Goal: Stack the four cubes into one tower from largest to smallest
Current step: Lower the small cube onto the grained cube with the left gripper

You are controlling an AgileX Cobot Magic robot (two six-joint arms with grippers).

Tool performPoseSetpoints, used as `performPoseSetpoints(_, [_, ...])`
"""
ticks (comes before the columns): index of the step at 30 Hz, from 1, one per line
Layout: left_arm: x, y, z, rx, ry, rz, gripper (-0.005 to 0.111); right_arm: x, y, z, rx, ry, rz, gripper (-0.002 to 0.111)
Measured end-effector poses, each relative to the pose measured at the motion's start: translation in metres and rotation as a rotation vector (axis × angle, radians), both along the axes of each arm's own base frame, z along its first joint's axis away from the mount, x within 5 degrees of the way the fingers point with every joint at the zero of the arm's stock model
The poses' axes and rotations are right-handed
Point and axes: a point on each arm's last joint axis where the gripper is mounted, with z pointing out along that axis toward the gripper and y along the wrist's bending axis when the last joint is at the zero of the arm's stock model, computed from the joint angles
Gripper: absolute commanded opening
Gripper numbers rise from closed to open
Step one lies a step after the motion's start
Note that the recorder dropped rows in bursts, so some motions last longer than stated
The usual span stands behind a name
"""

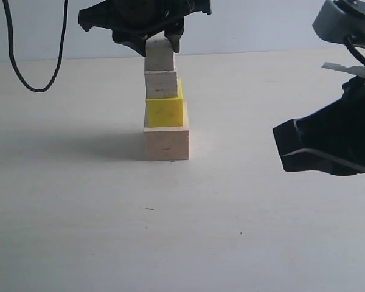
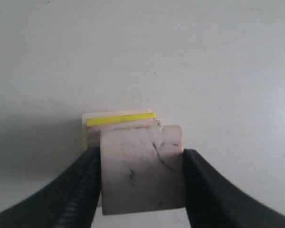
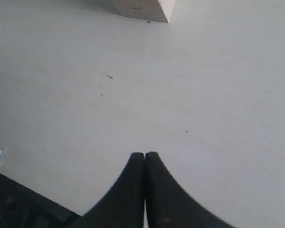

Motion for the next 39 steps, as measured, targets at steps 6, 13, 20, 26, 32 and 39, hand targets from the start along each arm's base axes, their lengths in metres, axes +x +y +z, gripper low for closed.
performPoseSetpoints(6, [0.0, 0.0, 0.0, 0.0, 0.0, 0.0, 0.0, 0.0, 0.0, 0.0, 0.0, 0.0, 0.0, 0.0])
performPoseSetpoints(13, [0.0, 0.0, 0.0, 0.0, 0.0, 0.0, 0.0, 0.0, 0.0, 0.0, -0.001, -0.001, 0.001, 0.0])
performPoseSetpoints(20, [-0.0001, 0.0001, -0.0001, -0.009, 0.006, 0.02, 0.0, 0.0, 0.0, 0.0, -0.001, -0.001, 0.001, 0.0])
performPoseSetpoints(26, [-0.0001, 0.0001, -0.0001, -0.018, 0.011, 0.04, 0.0, 0.0, 0.0, 0.0, -0.001, -0.001, 0.001, 0.0])
performPoseSetpoints(32, [0.0, 0.0002, -0.0001, -0.022, 0.013, 0.052, 0.0, 0.0, 0.0, 0.0, -0.003, -0.004, 0.008, 0.0])
performPoseSetpoints(39, [-0.0001, 0.0006, -0.0002, -0.021, 0.015, 0.057, 0.0, 0.0, 0.0, 0.0, -0.006, -0.008, 0.015, 0.0])
